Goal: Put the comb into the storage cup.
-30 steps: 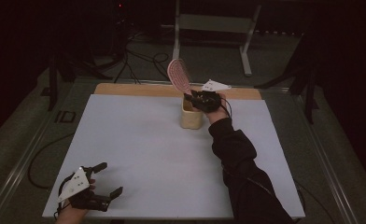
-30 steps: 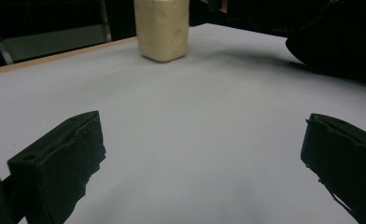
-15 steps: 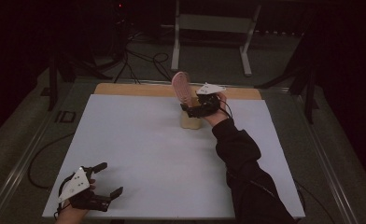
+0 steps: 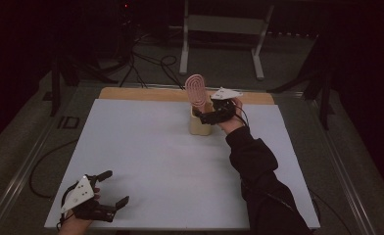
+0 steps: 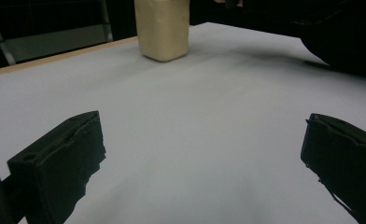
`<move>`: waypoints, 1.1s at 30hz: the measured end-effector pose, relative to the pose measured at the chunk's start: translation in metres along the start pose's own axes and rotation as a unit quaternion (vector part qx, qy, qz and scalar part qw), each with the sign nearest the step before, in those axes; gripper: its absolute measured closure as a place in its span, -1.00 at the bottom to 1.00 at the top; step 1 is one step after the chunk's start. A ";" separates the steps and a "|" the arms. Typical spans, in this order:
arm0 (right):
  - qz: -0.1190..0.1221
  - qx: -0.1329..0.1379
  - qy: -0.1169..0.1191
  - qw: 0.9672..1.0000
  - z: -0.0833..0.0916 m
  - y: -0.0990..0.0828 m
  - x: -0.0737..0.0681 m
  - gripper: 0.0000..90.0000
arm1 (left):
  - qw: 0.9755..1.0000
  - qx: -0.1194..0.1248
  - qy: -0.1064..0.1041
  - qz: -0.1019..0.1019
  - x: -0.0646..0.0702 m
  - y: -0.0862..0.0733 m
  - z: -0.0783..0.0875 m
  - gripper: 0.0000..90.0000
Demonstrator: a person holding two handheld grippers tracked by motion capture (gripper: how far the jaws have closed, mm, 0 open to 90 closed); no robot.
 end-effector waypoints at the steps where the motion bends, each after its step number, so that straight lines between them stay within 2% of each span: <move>1: 0.001 -0.001 0.001 1.000 0.000 0.000 0.000 -0.80 | 1.000 0.000 0.001 0.001 0.000 0.000 0.000 -1.00; 6: -0.009 0.000 0.006 1.000 0.000 0.000 -0.001 -0.80 | 1.000 0.000 0.000 0.002 0.000 0.000 -0.001 -1.00; 9: -0.012 0.000 0.019 1.000 -0.001 0.000 -0.006 -0.80 | 1.000 0.001 0.000 0.000 0.000 0.000 -0.001 -1.00; 12: -0.012 -0.003 0.016 1.000 -0.001 0.001 -0.006 -0.80 | 1.000 -0.001 -0.002 0.000 0.000 0.000 -0.002 -1.00; 14: -0.024 -0.003 0.016 1.000 0.001 0.001 -0.007 -0.81 | 1.000 -0.002 -0.002 -0.001 0.000 0.000 -0.002 -1.00; 18: -0.021 -0.010 0.010 1.000 0.003 0.002 -0.004 -0.81 | 1.000 -0.002 -0.001 0.001 0.000 -0.001 -0.001 -1.00; 29: -0.019 -0.021 0.022 0.999 0.018 -0.001 -0.009 -0.81 | 1.000 -0.002 0.001 0.003 -0.001 -0.001 0.000 -1.00; 33: -0.025 -0.021 0.025 0.999 0.024 -0.003 -0.011 -0.81 | 1.000 -0.001 0.001 0.003 0.000 0.000 0.000 -1.00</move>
Point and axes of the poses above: each handheld gripper's, and its own axes: z roughly backward along the jaws, y roughly out of its top, x roughly to its right, the point moved 9 cm from there along -z, roughly forward along the jaws, and after that the axes turned 5 degrees about y, right-handed, at the moved point
